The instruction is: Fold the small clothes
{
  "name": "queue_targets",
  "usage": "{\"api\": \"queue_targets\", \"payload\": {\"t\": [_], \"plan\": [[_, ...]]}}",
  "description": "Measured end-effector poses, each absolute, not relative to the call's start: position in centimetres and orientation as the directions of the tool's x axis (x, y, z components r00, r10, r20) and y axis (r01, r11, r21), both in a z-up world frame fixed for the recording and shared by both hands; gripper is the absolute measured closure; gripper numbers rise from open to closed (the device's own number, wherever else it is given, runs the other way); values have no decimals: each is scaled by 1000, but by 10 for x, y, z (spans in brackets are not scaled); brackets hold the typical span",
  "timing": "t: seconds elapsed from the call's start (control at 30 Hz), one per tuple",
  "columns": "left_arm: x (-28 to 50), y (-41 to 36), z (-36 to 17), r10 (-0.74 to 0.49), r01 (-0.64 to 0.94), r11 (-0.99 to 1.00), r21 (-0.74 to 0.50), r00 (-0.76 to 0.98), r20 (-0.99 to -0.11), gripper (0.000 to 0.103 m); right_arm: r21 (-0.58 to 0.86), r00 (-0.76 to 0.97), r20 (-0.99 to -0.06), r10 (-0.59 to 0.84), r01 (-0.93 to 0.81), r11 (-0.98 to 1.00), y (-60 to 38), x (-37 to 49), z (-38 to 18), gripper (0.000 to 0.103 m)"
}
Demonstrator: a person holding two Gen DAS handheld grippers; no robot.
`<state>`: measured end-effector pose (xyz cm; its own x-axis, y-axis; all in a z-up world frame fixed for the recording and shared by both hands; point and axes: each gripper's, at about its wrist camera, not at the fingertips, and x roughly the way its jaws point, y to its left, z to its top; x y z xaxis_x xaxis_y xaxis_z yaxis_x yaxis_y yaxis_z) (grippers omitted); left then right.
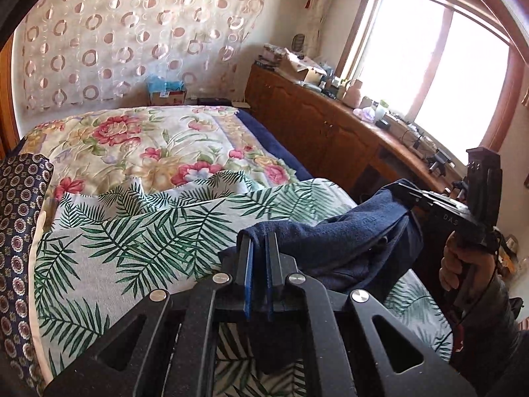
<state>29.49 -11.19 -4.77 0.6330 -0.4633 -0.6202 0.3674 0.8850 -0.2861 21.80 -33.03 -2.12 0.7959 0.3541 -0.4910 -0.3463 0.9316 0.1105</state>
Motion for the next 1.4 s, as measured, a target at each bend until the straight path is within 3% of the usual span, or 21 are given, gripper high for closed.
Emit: {"api": "queue_targets", "payload": {"t": [0.1, 0.17, 0.23, 0.27, 0.37, 0.63, 0.9, 0.93, 1.0, 1.07, 1.1, 1.27, 1.4], "plan": [[303, -113, -56, -442, 354, 895, -270, 632, -636, 96, 94, 792, -503, 344, -346, 933, -320, 228, -10, 93], [303, -112, -54, -448, 362, 892, -270, 635, -630, 91, 66, 798, -514, 315, -329, 942, -319, 232, -2, 78], [299, -110, -48, -443, 369, 895, -253, 653, -614, 70, 26, 821, -501, 275, -303, 953, -321, 230, 4, 69], [295, -109, -45, -448, 377, 892, -249, 660, -604, 54, 17, 828, -489, 274, -305, 952, -322, 225, 8, 58], [287, -105, -43, -475, 409, 876, -255, 642, -602, 28, -10, 845, -461, 272, -311, 950, -323, 208, 10, 48], [284, -119, -72, -486, 477, 851, -222, 551, -679, 26, 21, 762, -558, 327, -381, 924, -327, 223, -25, 46], [284, -120, -91, -468, 446, 863, -237, 531, -706, 26, 123, 667, -633, 392, -414, 902, -320, 276, -20, 46], [286, -121, -93, -466, 445, 864, -236, 528, -710, 26, 117, 664, -640, 387, -414, 903, -319, 280, -18, 46], [288, -124, -96, -461, 445, 865, -231, 524, -716, 26, 115, 650, -650, 394, -427, 897, -321, 283, -17, 64], [291, -125, -98, -456, 441, 868, -229, 526, -718, 26, 123, 636, -653, 411, -447, 886, -323, 289, -17, 90], [291, -126, -98, -455, 436, 870, -230, 530, -716, 26, 136, 631, -645, 430, -458, 878, -326, 292, -17, 95], [296, -125, -91, -446, 414, 881, -230, 562, -696, 26, 186, 699, -558, 447, -420, 888, -353, 293, -13, 100], [308, -123, -82, -437, 378, 893, -244, 601, -669, 26, 153, 752, -574, 324, -290, 945, -364, 293, -18, 100]]}}
